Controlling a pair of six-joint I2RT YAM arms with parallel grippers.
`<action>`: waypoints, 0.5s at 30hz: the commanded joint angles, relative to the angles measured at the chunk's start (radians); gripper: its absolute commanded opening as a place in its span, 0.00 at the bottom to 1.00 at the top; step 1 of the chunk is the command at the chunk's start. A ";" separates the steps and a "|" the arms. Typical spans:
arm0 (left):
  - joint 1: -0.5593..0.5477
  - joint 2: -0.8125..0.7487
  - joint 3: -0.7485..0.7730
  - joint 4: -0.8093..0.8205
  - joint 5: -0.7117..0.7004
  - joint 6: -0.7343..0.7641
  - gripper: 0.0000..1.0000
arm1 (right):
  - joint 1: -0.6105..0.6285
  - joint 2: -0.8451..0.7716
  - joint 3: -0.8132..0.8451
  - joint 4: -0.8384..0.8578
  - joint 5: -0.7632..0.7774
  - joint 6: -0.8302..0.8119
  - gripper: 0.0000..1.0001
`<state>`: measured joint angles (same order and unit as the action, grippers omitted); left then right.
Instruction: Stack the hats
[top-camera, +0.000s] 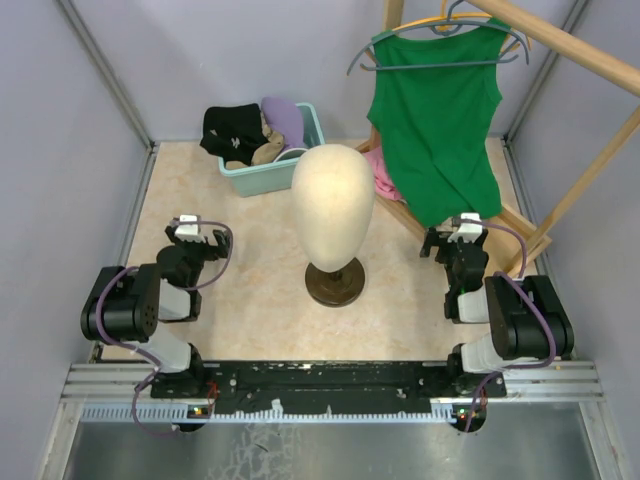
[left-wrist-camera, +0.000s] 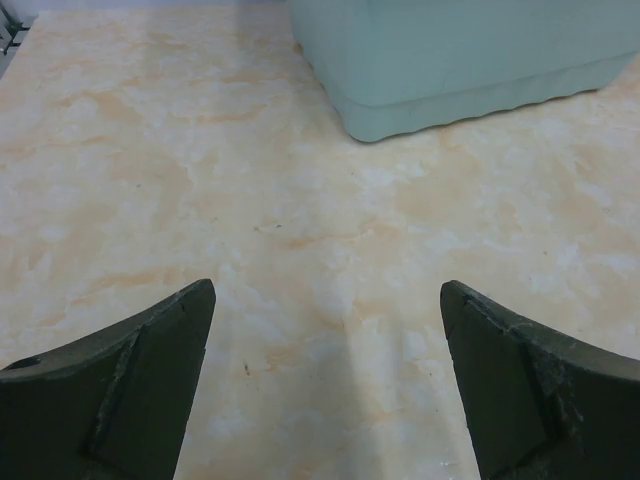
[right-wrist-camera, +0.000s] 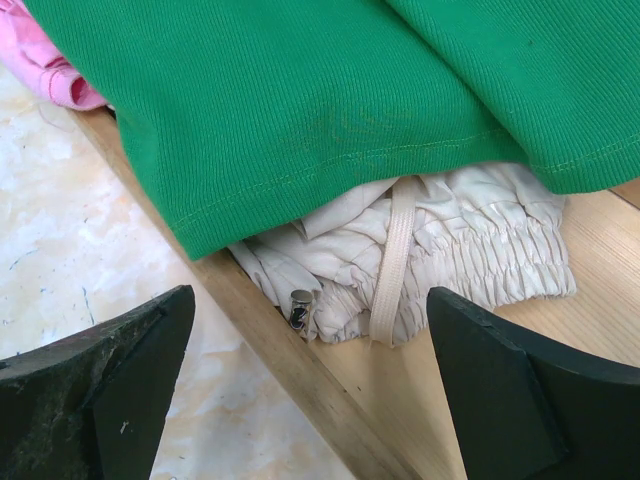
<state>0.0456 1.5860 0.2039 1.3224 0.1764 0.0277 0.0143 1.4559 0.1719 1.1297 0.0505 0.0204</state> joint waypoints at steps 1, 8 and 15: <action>-0.006 0.008 0.019 -0.003 0.008 0.011 0.99 | -0.005 -0.009 0.024 0.060 0.005 -0.002 0.99; -0.006 -0.052 0.052 -0.125 -0.019 -0.002 0.99 | -0.005 -0.010 0.027 0.050 0.002 -0.002 0.99; -0.005 -0.077 0.613 -1.115 -0.058 -0.073 0.99 | 0.006 -0.108 0.028 -0.018 0.124 0.026 0.99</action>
<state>0.0452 1.5055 0.5194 0.7849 0.1360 -0.0036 0.0170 1.4479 0.1719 1.1233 0.0795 0.0277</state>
